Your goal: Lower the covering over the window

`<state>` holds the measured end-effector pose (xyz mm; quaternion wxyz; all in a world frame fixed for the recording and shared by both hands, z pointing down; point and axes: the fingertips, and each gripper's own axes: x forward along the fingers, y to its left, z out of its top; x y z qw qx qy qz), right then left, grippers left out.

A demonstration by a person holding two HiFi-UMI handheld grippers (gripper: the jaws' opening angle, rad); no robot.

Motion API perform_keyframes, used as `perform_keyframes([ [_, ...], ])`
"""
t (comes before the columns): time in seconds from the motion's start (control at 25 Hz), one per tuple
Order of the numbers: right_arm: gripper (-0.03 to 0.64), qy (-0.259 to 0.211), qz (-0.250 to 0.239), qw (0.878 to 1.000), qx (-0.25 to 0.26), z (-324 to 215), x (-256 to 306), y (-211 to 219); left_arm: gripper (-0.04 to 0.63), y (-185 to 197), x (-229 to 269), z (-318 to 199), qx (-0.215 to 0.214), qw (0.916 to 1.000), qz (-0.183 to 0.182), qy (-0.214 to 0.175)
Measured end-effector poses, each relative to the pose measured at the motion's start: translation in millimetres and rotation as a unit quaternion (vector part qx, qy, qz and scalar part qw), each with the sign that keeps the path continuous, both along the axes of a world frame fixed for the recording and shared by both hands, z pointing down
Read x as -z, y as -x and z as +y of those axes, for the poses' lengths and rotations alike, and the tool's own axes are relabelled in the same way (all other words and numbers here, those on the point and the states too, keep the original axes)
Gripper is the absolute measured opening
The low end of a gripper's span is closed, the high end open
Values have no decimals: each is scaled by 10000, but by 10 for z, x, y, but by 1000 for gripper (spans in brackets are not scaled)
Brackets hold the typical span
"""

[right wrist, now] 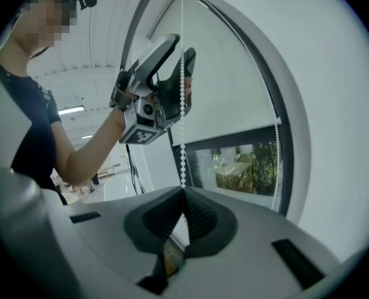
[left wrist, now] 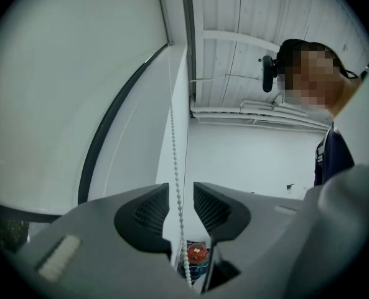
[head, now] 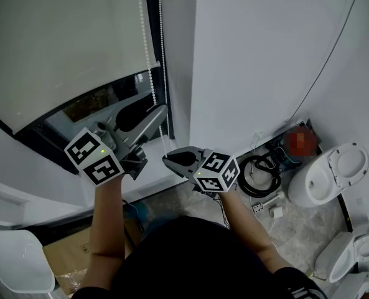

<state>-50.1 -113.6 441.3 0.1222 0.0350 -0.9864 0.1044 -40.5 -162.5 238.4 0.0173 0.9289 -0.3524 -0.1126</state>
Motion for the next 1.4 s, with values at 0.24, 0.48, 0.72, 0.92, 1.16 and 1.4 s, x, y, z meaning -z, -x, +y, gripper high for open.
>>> perform_keyframes([
  [0.24, 14, 105, 360, 9993, -7, 104, -322, -43, 48, 2, 33, -17, 76, 10000, 15, 4],
  [0.48, 12, 199, 247, 9994, -133, 2, -309, -137, 26, -129, 14, -92, -39, 10000, -38, 47],
  [0.72, 14, 210, 337, 9988, -283, -112, -393, -227, 21, -179, -73, -167, -197, 9995, -221, 108],
  [0.92, 12, 404, 490, 9973, -375, -134, -630, -332, 21, -253, -318, -203, -379, 9986, -86, 348],
  [1.16, 14, 324, 1015, 9937, -352, -189, -881, -348, 21, -224, -587, -276, -345, 9970, -145, 674],
  [1.4, 14, 534, 1392, 9876, -487, -282, -1150, -381, 21, -140, -884, -369, -354, 9935, 119, 1072],
])
